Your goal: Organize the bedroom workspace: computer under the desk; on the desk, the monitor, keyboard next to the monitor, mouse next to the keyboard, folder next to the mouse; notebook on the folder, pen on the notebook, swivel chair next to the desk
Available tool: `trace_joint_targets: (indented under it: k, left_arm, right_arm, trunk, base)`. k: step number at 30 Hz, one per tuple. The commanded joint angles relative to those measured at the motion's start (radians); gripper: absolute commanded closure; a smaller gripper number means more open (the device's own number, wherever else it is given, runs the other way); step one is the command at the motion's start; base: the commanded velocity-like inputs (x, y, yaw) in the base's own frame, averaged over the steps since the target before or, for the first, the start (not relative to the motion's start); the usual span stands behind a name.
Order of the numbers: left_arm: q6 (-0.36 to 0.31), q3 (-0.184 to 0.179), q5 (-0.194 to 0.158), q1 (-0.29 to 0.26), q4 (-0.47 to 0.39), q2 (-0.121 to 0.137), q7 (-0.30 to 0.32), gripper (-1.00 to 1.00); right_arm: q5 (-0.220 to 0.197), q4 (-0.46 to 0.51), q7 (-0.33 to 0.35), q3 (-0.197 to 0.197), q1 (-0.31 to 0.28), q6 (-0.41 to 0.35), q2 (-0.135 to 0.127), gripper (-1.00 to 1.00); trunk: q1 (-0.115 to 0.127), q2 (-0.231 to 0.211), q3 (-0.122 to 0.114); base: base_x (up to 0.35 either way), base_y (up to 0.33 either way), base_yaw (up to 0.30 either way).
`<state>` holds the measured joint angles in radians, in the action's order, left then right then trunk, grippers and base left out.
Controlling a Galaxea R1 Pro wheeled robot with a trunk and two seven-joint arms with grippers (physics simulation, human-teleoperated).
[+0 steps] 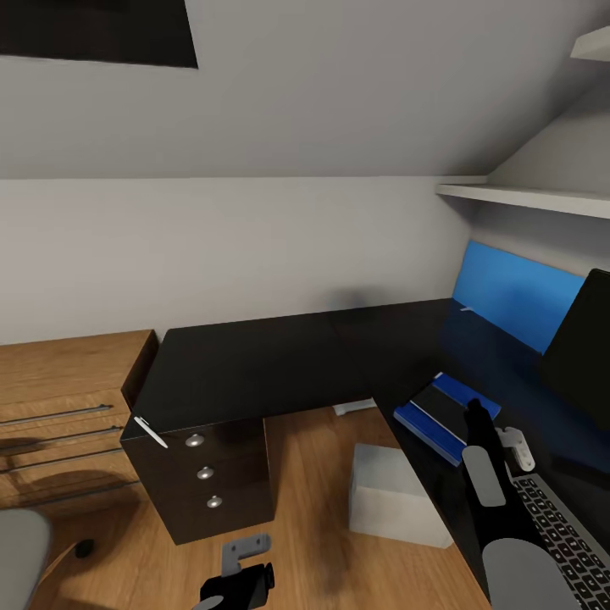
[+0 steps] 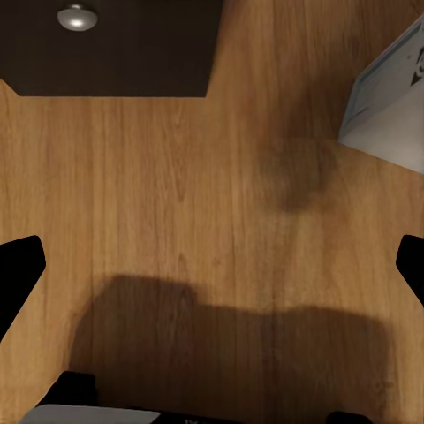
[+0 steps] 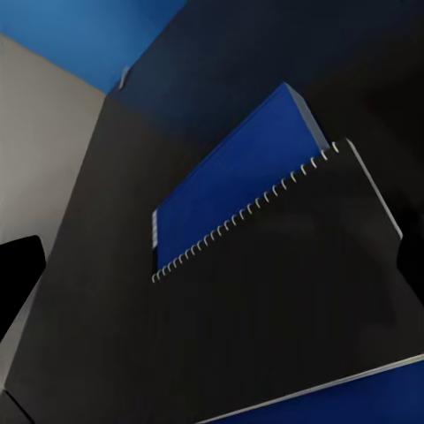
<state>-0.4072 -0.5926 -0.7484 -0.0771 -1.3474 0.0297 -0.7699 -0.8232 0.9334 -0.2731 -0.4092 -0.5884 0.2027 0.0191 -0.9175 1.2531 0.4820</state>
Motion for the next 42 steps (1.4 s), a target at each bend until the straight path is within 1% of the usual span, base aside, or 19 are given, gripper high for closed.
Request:
trace_joint_targets:
  k: [1, 6, 16, 18, 22, 23, 28, 30, 31, 32, 35, 36, 38, 40, 41, 42]
  left_arm:
    - [-0.002, -0.003, -0.005, -0.001, -0.001, 0.001, -0.008, -1.00]
    - [-0.002, -0.003, -0.005, -0.001, 0.001, 0.001, -0.008, -1.00]
    - [-0.002, -0.003, -0.005, -0.001, 0.008, 0.001, -0.008, -1.00]
    - [-0.002, -0.004, -0.004, -0.001, 0.034, 0.001, -0.008, -1.00]
    - [-0.002, -0.004, -0.005, -0.001, 0.057, 0.001, -0.007, -1.00]
    - [-0.003, -0.003, -0.005, -0.001, 0.072, 0.001, -0.007, -1.00]
    - [-0.003, 0.000, -0.004, -0.001, 0.083, 0.001, -0.007, -1.00]
    - [-0.003, 0.006, -0.004, -0.001, 0.092, 0.001, -0.007, -1.00]
    - [-0.003, 0.008, -0.004, -0.001, 0.094, 0.001, -0.007, -1.00]
    - [-0.003, 0.013, -0.003, -0.001, 0.099, 0.001, -0.007, -1.00]
    - [-0.003, 0.019, -0.002, -0.001, 0.107, 0.001, -0.008, -1.00]
    - [-0.002, 0.037, -0.002, -0.001, 0.121, 0.002, -0.008, -1.00]
    - [-0.001, 0.050, -0.002, -0.001, 0.127, 0.002, -0.007, -1.00]
    - [0.000, 0.069, -0.002, -0.001, 0.139, 0.004, -0.007, -1.00]
    - [0.000, 0.072, -0.003, -0.001, 0.145, 0.005, -0.007, -1.00]
    - [0.000, 0.076, -0.002, -0.001, 0.173, 0.006, -0.006, -1.00]
  right_arm:
    - [-0.010, 0.001, 0.000, 0.000, -0.001, 0.005, 0.001, -1.00]
    - [-0.008, 0.005, 0.001, 0.000, -0.001, 0.006, 0.002, -1.00]
    - [-0.001, 0.019, 0.006, 0.000, -0.001, 0.012, 0.006, -1.00]
    - [-0.003, 0.039, 0.012, -0.002, -0.001, 0.017, 0.007, -1.00]
    - [-0.006, 0.054, 0.021, -0.003, -0.001, 0.019, 0.010, -1.00]
    - [-0.007, 0.060, 0.034, -0.002, -0.001, 0.017, 0.020, -1.00]
    - [-0.006, 0.064, 0.054, 0.014, 0.000, 0.017, 0.038, -1.00]
    - [-0.004, 0.065, 0.071, 0.068, 0.001, 0.018, 0.046, -1.00]
    - [-0.003, 0.065, 0.072, 0.084, 0.002, 0.018, 0.047, -1.00]
    - [0.000, 0.064, 0.073, 0.122, 0.002, 0.018, 0.048, -1.00]
    - [0.008, 0.062, 0.071, 0.190, 0.002, 0.018, 0.049, -1.00]
    - [0.030, 0.054, 0.063, 0.322, 0.002, 0.016, 0.050, -1.00]
    - [0.038, 0.050, 0.049, 0.376, 0.002, 0.016, 0.050, -1.00]
    - [0.053, 0.043, -0.002, 0.487, 0.002, 0.016, 0.050, -1.00]
    - [0.057, 0.042, -0.020, 0.516, 0.002, 0.016, 0.050, -1.00]
    - [0.066, 0.040, -0.068, 0.583, 0.002, 0.017, 0.052, -1.00]
  trunk:
    - [0.000, 0.001, 0.001]
    - [0.000, 0.001, 0.001]
    - [0.038, -0.069, -0.030]
    - [0.046, -0.083, -0.037]
    - [0.061, -0.111, -0.049]
    - [0.065, -0.118, -0.052]
    - [0.084, -0.153, -0.068]
    - [0.092, -0.167, -0.074]
    - [0.096, -0.174, -0.077]
    - [0.100, -0.181, -0.080]
    - [0.111, -0.202, -0.090]
    - [0.115, -0.209, -0.093]
    - [0.123, -0.223, -0.099]
    - [0.130, -0.237, -0.105]
    - [0.134, -0.244, -0.109]
    - [0.138, -0.251, -0.112]
  base:
    - [0.000, 0.000, 0.000]
    - [0.000, 0.000, 0.000]
    - [0.000, 0.000, 0.000]
    - [0.000, 0.000, 0.000]
    - [0.000, 0.000, 0.000]
    - [0.000, 0.000, 0.000]
    - [0.000, 0.000, 0.000]
    - [0.000, 0.000, 0.000]
    - [0.000, 0.000, 0.000]
    - [0.000, 0.000, 0.000]
    - [0.000, 0.000, 0.000]
    - [0.000, 0.000, 0.000]
    - [0.000, 0.000, 0.000]
    - [0.000, 0.000, 0.000]
    - [0.000, 0.000, 0.000]
    - [0.000, 0.000, 0.000]
